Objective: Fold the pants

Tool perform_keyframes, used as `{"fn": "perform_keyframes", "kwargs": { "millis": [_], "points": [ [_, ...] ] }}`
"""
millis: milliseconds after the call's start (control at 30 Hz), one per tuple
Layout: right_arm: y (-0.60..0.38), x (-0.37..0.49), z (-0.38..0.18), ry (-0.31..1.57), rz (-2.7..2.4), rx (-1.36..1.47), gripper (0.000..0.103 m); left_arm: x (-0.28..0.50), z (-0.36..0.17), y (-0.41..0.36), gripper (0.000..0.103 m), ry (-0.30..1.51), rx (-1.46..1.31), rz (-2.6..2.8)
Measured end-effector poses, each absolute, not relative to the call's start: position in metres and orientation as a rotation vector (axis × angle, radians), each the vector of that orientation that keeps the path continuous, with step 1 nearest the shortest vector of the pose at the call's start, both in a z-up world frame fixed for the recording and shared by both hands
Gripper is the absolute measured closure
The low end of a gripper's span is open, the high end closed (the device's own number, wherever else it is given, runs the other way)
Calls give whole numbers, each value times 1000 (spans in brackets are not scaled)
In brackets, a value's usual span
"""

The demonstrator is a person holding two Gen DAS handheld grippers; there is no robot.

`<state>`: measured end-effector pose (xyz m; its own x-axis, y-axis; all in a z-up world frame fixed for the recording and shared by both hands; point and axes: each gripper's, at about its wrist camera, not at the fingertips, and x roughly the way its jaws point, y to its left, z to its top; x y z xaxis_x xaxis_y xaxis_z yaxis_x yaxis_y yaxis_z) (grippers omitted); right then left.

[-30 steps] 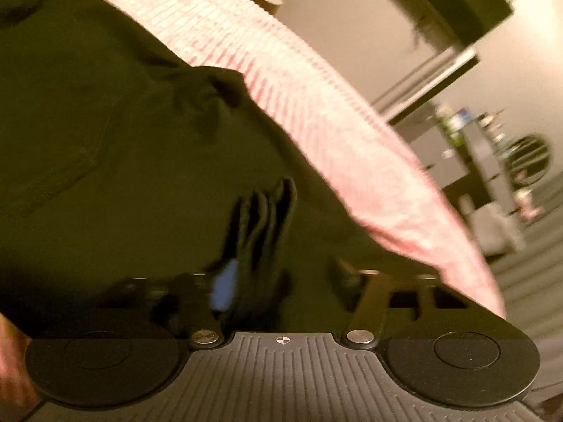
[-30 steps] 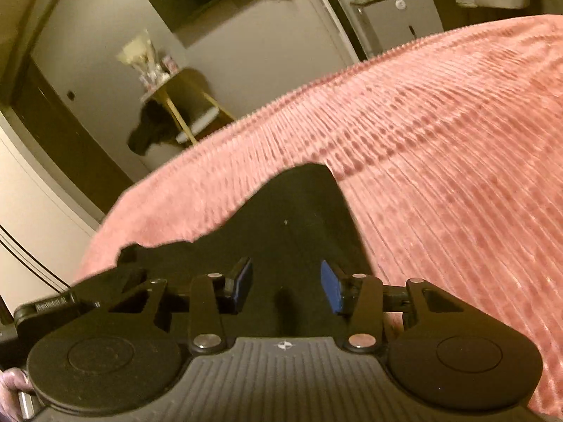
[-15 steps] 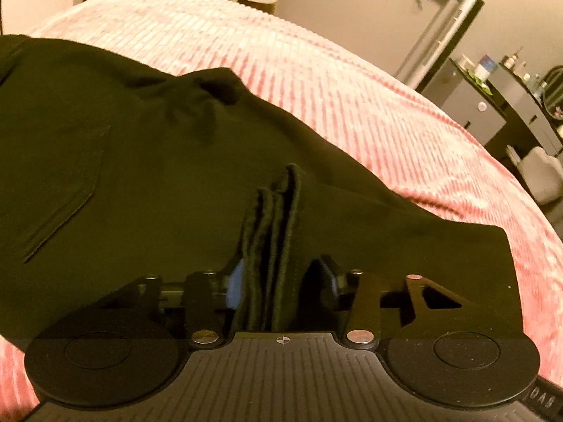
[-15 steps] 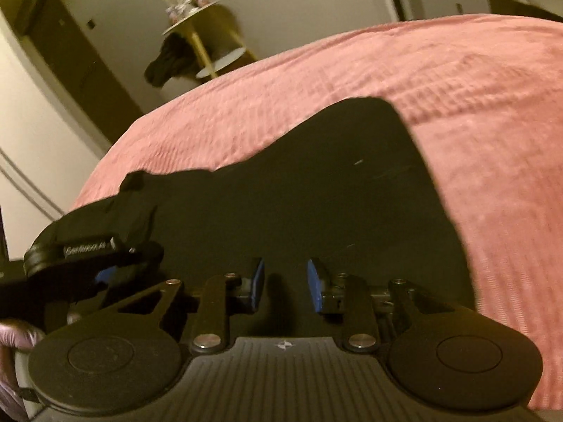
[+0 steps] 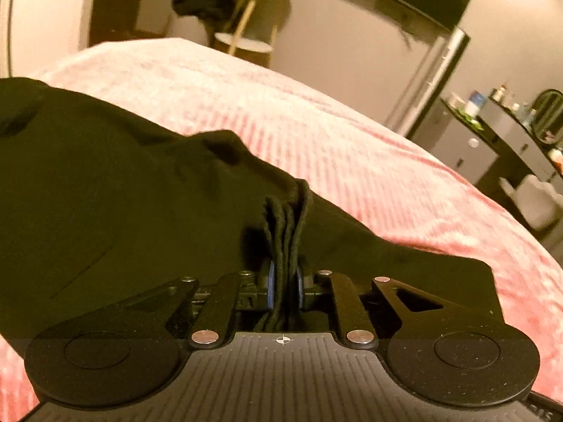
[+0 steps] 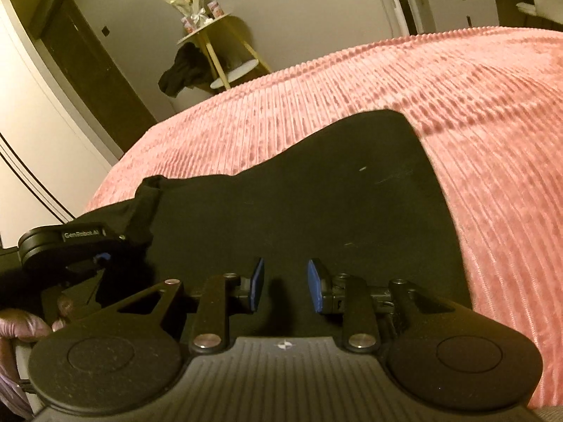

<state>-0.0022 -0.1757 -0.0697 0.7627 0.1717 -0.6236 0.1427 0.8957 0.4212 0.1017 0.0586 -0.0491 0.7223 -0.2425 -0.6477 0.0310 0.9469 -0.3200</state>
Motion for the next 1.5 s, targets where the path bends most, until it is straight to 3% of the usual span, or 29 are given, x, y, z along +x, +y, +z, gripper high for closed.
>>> {"fn": "perform_keyframes", "kwargs": {
  "millis": [33, 67, 100, 200, 333, 400, 433, 500, 600, 700, 733, 767, 800, 900, 1067, 1200, 1500],
  "points": [
    [-176, -2, -70, 713, 13, 475, 75, 104, -52, 60, 82, 772, -309, -131],
    [-176, -1, -71, 717, 9, 475, 74, 107, -55, 64, 70, 794, -331, -108],
    [-177, -1, -71, 718, 9, 475, 73, 109, -56, 70, 50, 802, -365, -90],
    [-176, -2, -70, 710, 12, 468, 70, 102, -52, 88, 29, 748, -496, -77],
    [-182, -5, -69, 700, -3, 507, 69, 96, -47, 99, 24, 712, -548, -47],
    [-184, -5, -69, 716, -46, 493, 71, 97, -47, 103, 16, 717, -568, -45],
    [-186, -5, -68, 723, -87, 482, 74, 99, -49, 102, 15, 723, -572, -48],
    [-196, -3, -71, 752, -186, 517, 99, 104, -50, 98, 12, 745, -560, -69],
    [-217, 1, -84, 796, -229, 653, 103, 109, -54, 85, 7, 791, -479, -106],
    [-209, 2, -82, 795, -225, 592, 103, 116, -61, 75, 7, 872, -432, -150],
    [-205, 2, -80, 786, -216, 570, 100, 116, -64, 74, 7, 889, -436, -168],
    [-201, 0, -79, 770, -193, 561, 92, 116, -64, 75, 7, 886, -447, -184],
    [-199, -2, -77, 755, -155, 558, 77, 113, -62, 76, 7, 871, -458, -191],
    [-189, -5, -72, 717, -43, 523, 60, 103, -52, 88, 7, 808, -530, -208],
    [-187, -1, -74, 766, -91, 477, 52, 80, -34, 153, 7, 712, -845, -234],
    [-192, -2, -75, 745, -70, 537, 42, 55, -23, 236, 4, 562, -893, -114],
    [-186, 3, -75, 742, -48, 520, 29, 25, -75, 365, 4, 471, -1073, 227]
  ]
}}
